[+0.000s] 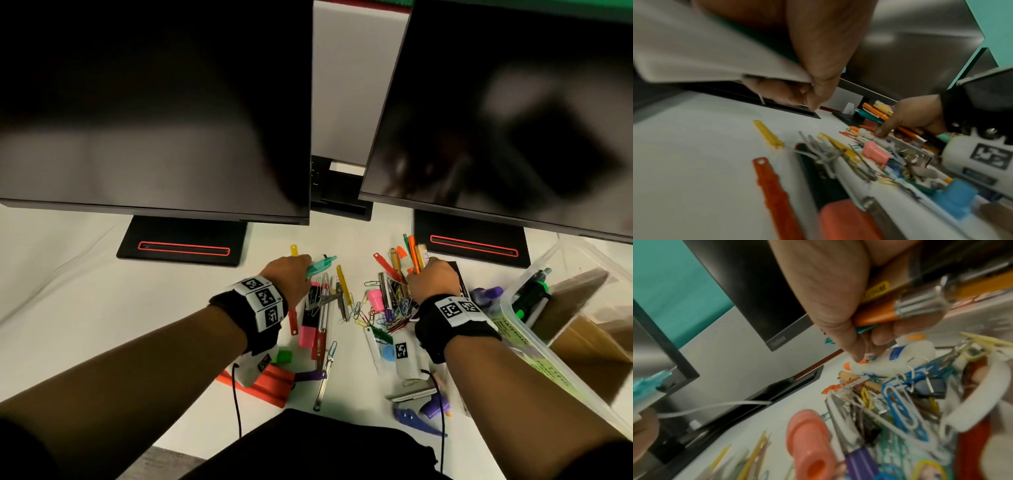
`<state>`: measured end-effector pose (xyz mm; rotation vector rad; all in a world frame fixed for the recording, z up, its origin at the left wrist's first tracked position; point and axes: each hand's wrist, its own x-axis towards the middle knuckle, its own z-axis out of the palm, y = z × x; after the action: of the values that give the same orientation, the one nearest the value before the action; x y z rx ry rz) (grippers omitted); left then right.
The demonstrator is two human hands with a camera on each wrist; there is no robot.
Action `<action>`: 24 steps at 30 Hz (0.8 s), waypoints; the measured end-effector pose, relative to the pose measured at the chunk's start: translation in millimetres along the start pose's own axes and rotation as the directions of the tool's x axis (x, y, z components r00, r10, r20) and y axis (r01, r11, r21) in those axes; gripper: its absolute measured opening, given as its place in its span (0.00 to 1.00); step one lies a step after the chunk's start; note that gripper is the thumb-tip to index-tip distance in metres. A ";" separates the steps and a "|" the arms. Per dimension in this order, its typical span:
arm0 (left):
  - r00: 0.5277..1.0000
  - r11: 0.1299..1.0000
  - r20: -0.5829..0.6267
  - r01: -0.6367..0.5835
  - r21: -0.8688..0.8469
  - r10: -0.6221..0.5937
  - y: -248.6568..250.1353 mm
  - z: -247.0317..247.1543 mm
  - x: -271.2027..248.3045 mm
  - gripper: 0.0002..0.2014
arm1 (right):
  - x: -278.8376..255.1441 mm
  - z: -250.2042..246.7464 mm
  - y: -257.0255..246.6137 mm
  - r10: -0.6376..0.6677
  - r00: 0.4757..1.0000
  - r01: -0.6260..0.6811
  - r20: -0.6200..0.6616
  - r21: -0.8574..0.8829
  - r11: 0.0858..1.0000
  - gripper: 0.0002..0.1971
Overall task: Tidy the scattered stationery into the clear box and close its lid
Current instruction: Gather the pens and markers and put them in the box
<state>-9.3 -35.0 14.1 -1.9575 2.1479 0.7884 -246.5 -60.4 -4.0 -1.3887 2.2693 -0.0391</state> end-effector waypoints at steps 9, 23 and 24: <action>0.975 0.989 0.212 -0.087 0.119 0.060 25.2 20.2 -3.0 0.15 | -23.4 18.8 -4.4 -0.188 0.977 0.194 0.099 -0.052 0.980 0.10; 0.977 0.991 0.194 0.062 0.117 -0.084 35.1 33.7 -3.8 0.19 | -31.8 24.1 -4.5 -0.232 0.945 0.266 0.229 -0.128 0.956 0.11; 0.979 0.992 0.189 0.061 0.108 -0.081 37.7 35.7 -3.1 0.20 | -33.0 23.4 -4.7 -0.225 0.945 0.262 0.237 -0.136 0.956 0.12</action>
<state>-53.7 -15.1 -4.2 -1.8157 1.9563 0.8035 -220.8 -29.6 -11.0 -1.6669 1.9459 0.2164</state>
